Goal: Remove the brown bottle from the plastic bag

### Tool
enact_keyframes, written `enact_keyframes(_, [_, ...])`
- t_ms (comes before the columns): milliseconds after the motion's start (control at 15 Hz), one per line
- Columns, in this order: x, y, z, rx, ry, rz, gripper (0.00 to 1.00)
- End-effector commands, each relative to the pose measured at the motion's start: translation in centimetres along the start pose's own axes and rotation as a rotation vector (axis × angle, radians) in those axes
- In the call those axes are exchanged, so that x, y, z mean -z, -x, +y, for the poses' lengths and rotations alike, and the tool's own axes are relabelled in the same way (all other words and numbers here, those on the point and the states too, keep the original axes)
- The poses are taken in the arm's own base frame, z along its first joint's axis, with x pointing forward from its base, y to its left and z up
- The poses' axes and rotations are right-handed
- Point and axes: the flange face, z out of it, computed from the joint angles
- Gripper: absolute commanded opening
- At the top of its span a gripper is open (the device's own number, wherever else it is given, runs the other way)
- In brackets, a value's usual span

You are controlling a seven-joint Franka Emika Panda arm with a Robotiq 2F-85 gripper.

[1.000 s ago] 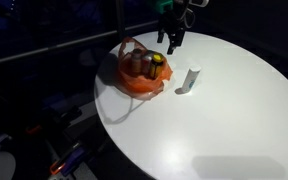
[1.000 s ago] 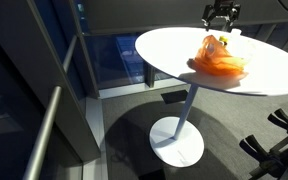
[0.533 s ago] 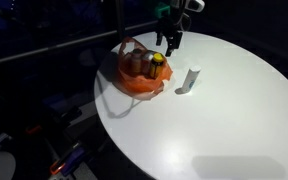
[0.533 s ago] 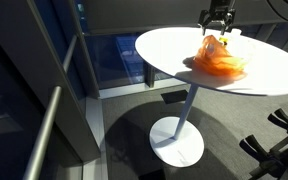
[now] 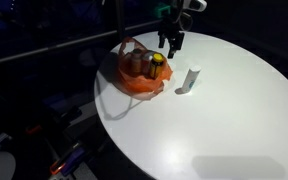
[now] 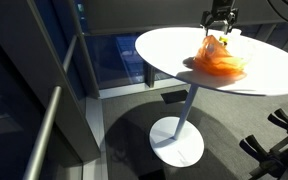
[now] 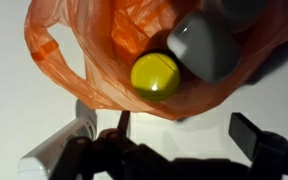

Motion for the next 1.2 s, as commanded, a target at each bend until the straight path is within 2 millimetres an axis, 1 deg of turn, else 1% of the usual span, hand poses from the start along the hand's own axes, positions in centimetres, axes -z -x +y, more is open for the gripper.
enact_keyframes(0, [0.4,1.3,0.6,-0.015,0.024,-0.009,1.0])
enact_keyframes(200, [0.0,2.1,0.8,-0.009,0.023,-0.029,1.0])
enact_keyframes(600, [0.3,3.9,1.5,-0.013,0.026,-0.044,1.0])
enact_keyframes(867, [0.6,4.5,2.2,-0.028,0.024,-0.047,1.0])
enact_keyframes(1133, [0.3,4.6,2.7,-0.051,0.025,-0.044,1.0])
